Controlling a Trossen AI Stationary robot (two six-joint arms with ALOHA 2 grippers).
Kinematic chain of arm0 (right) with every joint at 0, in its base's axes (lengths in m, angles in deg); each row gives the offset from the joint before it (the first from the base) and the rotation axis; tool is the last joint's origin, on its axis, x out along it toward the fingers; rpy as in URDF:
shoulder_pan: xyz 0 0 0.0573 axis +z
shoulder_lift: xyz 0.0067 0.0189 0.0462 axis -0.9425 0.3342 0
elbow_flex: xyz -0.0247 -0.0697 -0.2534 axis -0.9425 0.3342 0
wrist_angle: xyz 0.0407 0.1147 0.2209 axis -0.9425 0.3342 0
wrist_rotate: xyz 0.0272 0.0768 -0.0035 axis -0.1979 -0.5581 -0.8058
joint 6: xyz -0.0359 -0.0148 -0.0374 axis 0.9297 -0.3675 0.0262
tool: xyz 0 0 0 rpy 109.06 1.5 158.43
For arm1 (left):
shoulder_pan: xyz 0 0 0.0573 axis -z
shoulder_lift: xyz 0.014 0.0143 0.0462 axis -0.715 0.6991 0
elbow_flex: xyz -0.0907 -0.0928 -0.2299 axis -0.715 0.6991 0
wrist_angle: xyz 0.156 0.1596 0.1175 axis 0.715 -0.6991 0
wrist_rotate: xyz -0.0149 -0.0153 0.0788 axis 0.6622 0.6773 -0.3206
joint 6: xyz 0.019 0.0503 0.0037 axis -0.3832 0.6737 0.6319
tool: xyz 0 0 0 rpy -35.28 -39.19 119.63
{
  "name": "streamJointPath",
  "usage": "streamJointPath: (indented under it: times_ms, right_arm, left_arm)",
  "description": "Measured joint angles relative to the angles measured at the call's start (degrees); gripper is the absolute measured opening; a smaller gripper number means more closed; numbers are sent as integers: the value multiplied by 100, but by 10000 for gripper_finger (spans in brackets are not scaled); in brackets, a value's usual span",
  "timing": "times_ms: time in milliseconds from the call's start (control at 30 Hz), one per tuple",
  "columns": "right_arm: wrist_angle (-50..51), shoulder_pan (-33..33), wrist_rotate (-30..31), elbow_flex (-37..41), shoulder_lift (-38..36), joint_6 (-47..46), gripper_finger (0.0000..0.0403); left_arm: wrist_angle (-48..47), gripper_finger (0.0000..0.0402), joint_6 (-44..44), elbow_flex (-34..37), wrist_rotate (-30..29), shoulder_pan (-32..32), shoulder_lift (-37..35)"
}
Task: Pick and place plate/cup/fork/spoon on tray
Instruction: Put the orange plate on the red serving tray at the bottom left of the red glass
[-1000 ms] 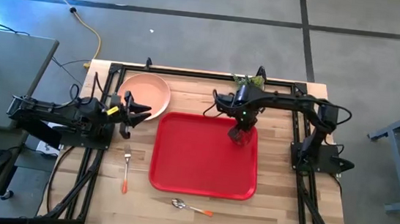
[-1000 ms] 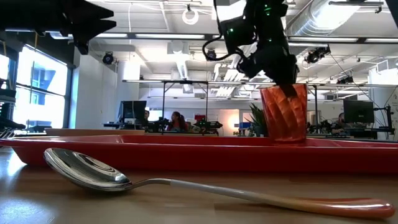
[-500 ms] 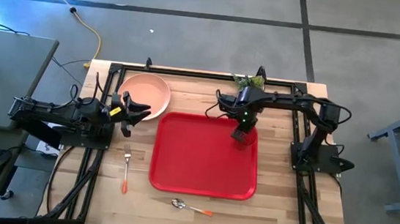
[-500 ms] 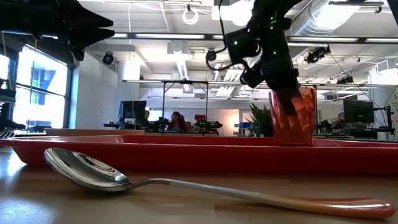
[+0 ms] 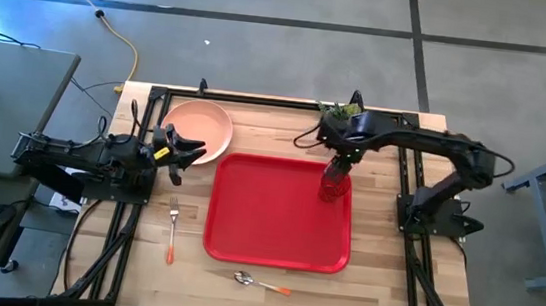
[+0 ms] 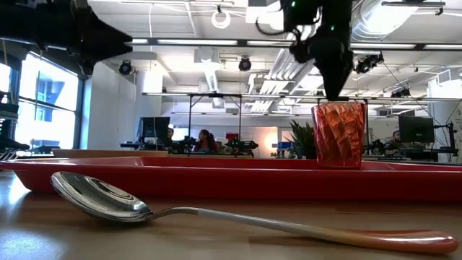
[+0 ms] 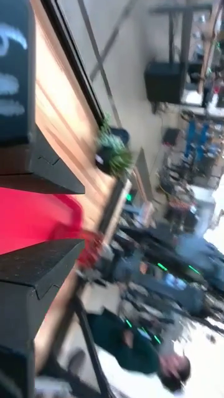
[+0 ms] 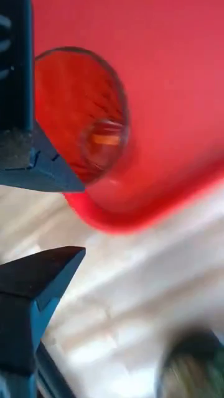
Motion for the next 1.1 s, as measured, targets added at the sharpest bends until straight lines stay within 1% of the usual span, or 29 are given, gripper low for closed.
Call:
streamJointPath:
  times_ms: [133,233,300,367,433,533,567,600,633,667,700,800,900,1000,1100]
  right_arm:
    - [-533,43,636,0,-648,-300,144]
    - [-1286,186,1183,155,-1058,-647,144]
    - [-1966,267,1335,394,-1297,-801,144]
    - [-2765,299,1279,701,-1444,-924,144]
    - [-3634,304,1008,1018,-1503,-1139,144]
    - [-5006,291,93,1303,-1426,-1280,144]
    - [-5382,289,-168,1311,-1347,-1309,144]
    - [-5632,292,-270,1295,-1252,-1305,144]
    - [-5752,296,-249,1224,-1131,-1282,144]
    - [-5839,300,-73,1124,-993,-1198,144]
    - [-5901,314,227,1003,-837,-1104,144]
    - [-5944,323,999,526,-225,-900,144]
    - [-5928,265,1301,-108,544,-910,144]
    - [-5918,177,1290,-941,1360,-1021,144]
    - [-5601,116,1151,-1911,2228,-905,144]
  left_arm:
    - [-554,113,-193,4,-365,-4,1]
    - [-800,113,-325,4,-519,-4,1]
    - [-868,113,-395,4,-537,-4,1]
    - [-923,113,-416,4,-525,-4,1]
    - [-1029,113,-364,2,-408,-5,1]
    - [-1312,112,-291,4,-76,-7,3]
    - [-1411,111,-354,4,-38,-7,23]
    - [-1432,109,-406,31,-44,-7,59]
    - [-1440,107,-420,77,-91,-7,98]
    - [-1448,104,-420,139,-194,-9,138]
    - [-1466,102,-432,200,-352,-10,181]
    - [-1429,97,-617,306,-1004,-13,406]
    - [-1462,95,-824,325,-1503,-13,569]
    - [-1444,95,-854,318,-1843,-13,590]
    - [-1479,95,-873,244,-1927,-13,561]
